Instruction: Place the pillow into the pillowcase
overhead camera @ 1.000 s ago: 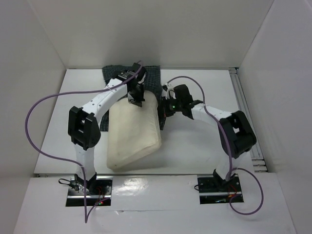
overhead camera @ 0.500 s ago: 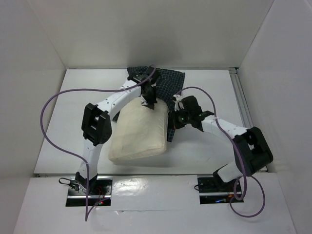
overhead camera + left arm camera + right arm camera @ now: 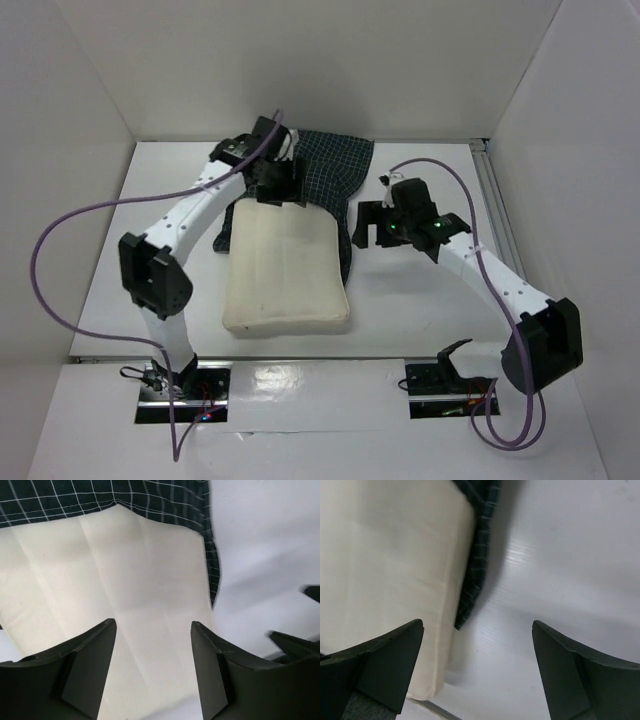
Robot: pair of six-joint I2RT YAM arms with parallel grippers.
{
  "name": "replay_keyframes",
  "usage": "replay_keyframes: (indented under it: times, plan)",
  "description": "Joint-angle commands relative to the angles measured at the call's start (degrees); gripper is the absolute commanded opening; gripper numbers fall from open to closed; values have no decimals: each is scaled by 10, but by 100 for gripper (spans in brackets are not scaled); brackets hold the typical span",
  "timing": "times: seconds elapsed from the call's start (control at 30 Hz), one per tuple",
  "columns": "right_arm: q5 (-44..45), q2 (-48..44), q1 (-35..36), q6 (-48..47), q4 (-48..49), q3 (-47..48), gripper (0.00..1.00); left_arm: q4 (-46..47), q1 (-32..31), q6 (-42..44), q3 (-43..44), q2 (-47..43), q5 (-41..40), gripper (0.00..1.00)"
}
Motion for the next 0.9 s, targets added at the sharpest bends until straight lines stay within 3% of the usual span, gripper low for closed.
replay_keyframes:
  times: [0.0, 0.07, 0.23, 0.27, 0.3, 0.33, 0.37, 0.43, 0.53, 0.6, 0.63, 0.67, 0.7, 0.73, 0.87]
  plan:
    - [20, 42, 73, 22, 16, 70, 99, 19, 37, 32, -29, -89, 99, 74]
    - [26, 93, 126, 37, 39, 76, 99, 45, 81, 20, -54, -134, 135, 74]
    - [-43, 176, 165, 89, 100, 35, 99, 85, 194, -22, -155, -202, 147, 74]
    - [-43, 181, 172, 94, 113, 26, 94, 91, 204, -27, -171, -211, 147, 74]
    - [-43, 188, 172, 94, 113, 20, 78, 97, 213, -27, -202, -223, 147, 74]
    - [-34, 188, 172, 94, 101, 13, 26, 103, 220, -27, -215, -224, 139, 74]
    - [-23, 193, 159, 87, 80, 13, 1, 103, 232, -35, -228, -224, 132, 75]
    - [32, 168, 130, 71, 55, 1, 0, 103, 241, -40, -266, -224, 127, 77]
    - [119, 103, 33, 41, -3, 15, 0, 123, 248, -40, -322, -230, 135, 81]
    - [128, 87, -40, 15, -33, 37, 0, 149, 248, -40, -349, -237, 157, 86]
    - [138, 87, -51, 9, -33, 50, 8, 160, 248, -47, -380, -242, 158, 88]
    - [144, 98, -51, 9, -42, 77, 38, 169, 248, -53, -395, -242, 158, 89]
    - [144, 108, -45, 9, -58, 94, 91, 190, 248, -59, -409, -242, 158, 89]
    - [135, 115, -39, 9, -58, 108, 100, 203, 241, -69, -439, -242, 158, 90]
    - [187, 102, 82, 7, -27, 138, 100, 275, 187, -84, -507, -247, 165, 88]
